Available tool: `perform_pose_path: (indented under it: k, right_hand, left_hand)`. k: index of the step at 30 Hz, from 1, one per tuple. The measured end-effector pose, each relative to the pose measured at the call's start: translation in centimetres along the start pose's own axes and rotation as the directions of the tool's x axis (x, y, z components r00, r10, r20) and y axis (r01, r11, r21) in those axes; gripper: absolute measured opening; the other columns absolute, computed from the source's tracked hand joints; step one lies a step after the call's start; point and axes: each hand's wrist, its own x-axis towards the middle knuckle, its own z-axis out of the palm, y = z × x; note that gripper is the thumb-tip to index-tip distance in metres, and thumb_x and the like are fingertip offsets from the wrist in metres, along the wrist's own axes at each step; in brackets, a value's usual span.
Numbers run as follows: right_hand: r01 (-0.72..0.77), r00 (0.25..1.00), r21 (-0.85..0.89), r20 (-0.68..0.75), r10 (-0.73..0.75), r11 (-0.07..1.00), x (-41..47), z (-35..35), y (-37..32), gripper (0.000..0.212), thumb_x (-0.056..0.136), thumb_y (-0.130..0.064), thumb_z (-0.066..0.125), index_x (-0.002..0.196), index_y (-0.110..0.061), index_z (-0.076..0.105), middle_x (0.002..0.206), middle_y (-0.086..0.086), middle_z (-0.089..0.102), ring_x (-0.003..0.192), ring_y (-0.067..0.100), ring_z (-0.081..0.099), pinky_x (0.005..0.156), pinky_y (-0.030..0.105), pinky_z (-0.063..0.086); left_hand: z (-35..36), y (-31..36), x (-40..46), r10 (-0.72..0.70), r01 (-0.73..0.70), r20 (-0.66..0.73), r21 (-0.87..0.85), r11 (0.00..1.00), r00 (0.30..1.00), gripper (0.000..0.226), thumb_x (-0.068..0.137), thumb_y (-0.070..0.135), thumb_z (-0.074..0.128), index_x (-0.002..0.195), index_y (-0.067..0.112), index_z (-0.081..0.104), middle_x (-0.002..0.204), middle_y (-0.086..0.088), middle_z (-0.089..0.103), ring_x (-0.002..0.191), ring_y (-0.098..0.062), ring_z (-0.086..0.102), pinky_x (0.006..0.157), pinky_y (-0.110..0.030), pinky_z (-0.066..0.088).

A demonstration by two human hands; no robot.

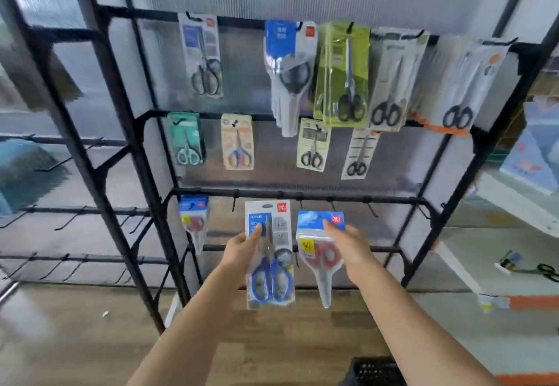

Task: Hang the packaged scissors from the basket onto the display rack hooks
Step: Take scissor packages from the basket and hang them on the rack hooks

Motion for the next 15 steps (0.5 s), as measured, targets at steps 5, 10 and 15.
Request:
perform_pose_path:
  k: [5, 10, 15]
  right_hand:
    - [-0.063, 0.996, 0.029, 0.065, 0.061, 0.998, -1.7, 9.8, 0.4, 0.011, 0.091, -0.017, 0.062, 0.096, -0.007, 0.065, 0.092, 0.009, 0.067, 0.07, 0.016, 0.061, 0.065, 0.027, 0.049]
    - [-0.107, 0.99, 0.035, 0.096, 0.103, 0.994, -2.6, 18.3, 1.8, 0.013, 0.09, -0.01, 0.061, 0.103, -0.006, 0.063, 0.089, 0.007, 0.065, 0.07, 0.015, 0.058, 0.064, 0.027, 0.047]
    - [-0.137, 0.984, 0.012, 0.115, 0.134, 0.991, -2.7, 23.5, 3.4, 0.018, 0.091, -0.006, 0.059, 0.108, -0.001, 0.062, 0.1, 0.016, 0.066, 0.078, 0.021, 0.059, 0.065, 0.028, 0.046]
  left_hand:
    - [-10.8, -0.3, 1.7, -0.024, 0.023, -0.084, -0.02, 1.0, 0.996, 0.034, 0.09, 0.044, 0.058, 0.08, 0.011, 0.057, 0.066, -0.003, 0.057, 0.058, -0.015, 0.054, 0.05, -0.025, 0.04]
    - [-20.2, -0.4, 3.0, -0.054, 0.044, -0.113, -0.09, 0.995, 0.992, 0.032, 0.088, 0.042, 0.061, 0.09, 0.01, 0.063, 0.088, -0.011, 0.069, 0.071, -0.022, 0.065, 0.062, -0.032, 0.052]
    - [-26.0, -1.9, 4.1, -0.085, 0.066, -0.123, -0.152, 0.986, 0.989, 0.044, 0.085, 0.042, 0.064, 0.104, 0.002, 0.064, 0.1, -0.019, 0.069, 0.083, -0.033, 0.067, 0.08, -0.045, 0.055]
